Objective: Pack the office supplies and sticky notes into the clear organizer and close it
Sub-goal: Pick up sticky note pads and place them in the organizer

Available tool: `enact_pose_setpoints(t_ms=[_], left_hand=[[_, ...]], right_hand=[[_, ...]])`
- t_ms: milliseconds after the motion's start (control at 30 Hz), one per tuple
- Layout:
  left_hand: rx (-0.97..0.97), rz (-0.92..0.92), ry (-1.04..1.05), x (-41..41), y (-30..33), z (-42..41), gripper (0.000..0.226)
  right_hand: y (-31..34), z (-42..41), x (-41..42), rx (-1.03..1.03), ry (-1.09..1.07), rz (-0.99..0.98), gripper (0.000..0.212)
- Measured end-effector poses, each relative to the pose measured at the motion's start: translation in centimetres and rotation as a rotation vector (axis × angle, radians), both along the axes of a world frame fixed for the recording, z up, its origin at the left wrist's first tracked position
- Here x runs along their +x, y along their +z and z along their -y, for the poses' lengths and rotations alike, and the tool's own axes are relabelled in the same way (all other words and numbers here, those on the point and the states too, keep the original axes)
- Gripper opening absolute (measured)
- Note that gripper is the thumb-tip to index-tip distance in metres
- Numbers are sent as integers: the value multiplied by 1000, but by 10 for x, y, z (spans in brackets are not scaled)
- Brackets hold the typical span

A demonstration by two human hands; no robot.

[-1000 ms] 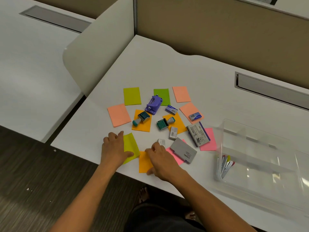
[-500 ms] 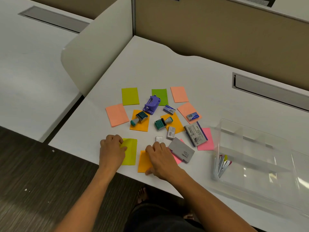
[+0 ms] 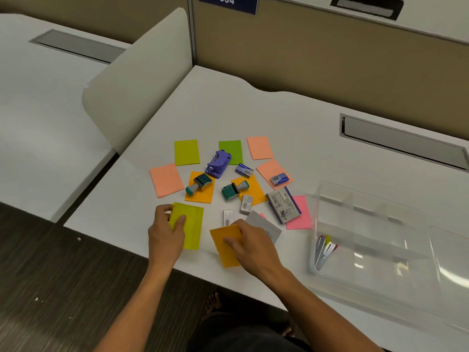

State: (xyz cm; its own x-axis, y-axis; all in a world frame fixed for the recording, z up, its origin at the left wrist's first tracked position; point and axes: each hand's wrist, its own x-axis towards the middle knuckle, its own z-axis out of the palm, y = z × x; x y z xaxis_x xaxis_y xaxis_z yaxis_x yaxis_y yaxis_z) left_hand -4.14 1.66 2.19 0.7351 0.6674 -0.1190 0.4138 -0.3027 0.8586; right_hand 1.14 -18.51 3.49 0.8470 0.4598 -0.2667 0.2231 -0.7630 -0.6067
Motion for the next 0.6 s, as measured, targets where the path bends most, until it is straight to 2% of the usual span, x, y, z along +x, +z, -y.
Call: enact_pose_setpoints(t_ms=[100,200,400,533,600], left_hand=[[-11,38,-24,2,8,14,25],[-26,76,-42,8,19,39,26],[168,205,-187,22,33,90,13],[184,218,-300,33,39,126,12],[186,231,-354,38,43,146,14]], right_hand=[[6,16,-1,108,-81,-76,24],[13,40,-2,153,-113,-67,17],[29,90,-1,252,-241,-83,21],[37,133,0,347,-342,-93,34],[39,155,-1,394,-398,-87,32]])
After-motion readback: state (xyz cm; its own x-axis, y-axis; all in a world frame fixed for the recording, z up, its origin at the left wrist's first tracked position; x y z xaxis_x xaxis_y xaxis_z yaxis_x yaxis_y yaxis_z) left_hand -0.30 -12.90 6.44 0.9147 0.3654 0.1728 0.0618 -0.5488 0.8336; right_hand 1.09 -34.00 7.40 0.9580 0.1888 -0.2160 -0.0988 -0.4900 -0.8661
